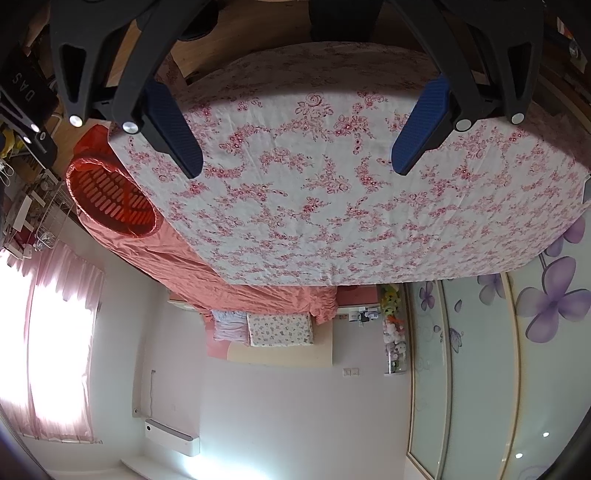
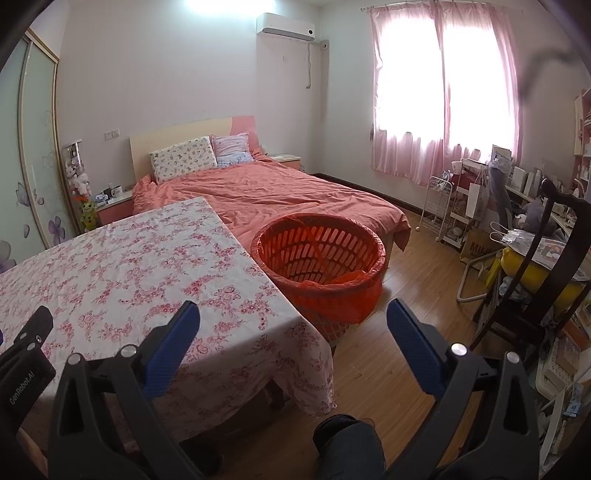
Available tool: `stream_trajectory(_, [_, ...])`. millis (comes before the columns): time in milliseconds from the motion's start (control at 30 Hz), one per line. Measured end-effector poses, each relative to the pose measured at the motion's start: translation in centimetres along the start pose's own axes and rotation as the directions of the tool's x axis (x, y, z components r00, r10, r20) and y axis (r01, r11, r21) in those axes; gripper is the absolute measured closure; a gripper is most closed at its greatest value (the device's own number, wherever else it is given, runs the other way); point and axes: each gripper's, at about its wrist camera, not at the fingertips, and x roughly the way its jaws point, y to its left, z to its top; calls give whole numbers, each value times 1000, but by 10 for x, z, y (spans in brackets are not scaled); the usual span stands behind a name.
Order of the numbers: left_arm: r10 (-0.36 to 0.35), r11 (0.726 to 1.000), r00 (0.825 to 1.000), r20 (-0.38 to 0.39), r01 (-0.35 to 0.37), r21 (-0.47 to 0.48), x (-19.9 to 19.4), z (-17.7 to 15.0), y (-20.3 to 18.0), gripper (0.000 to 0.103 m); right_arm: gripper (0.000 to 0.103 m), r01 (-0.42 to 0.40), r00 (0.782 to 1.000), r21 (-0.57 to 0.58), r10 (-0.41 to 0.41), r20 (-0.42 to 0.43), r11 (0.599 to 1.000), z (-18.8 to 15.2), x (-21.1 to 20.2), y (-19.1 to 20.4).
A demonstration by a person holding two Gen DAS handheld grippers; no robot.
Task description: Collect trash
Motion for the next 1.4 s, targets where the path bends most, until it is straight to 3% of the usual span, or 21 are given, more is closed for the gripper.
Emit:
stream_trajectory(533, [20,999,998,55,-22,36,-10,4,-11,2,4,1,1000,3,-1,13,1000,1,-2,-2])
stream_trajectory(1400, [22,999,999,39,-23,29,-9,5,-10,2,4,3,1000,2,-3,16,1000,2,-2,-2])
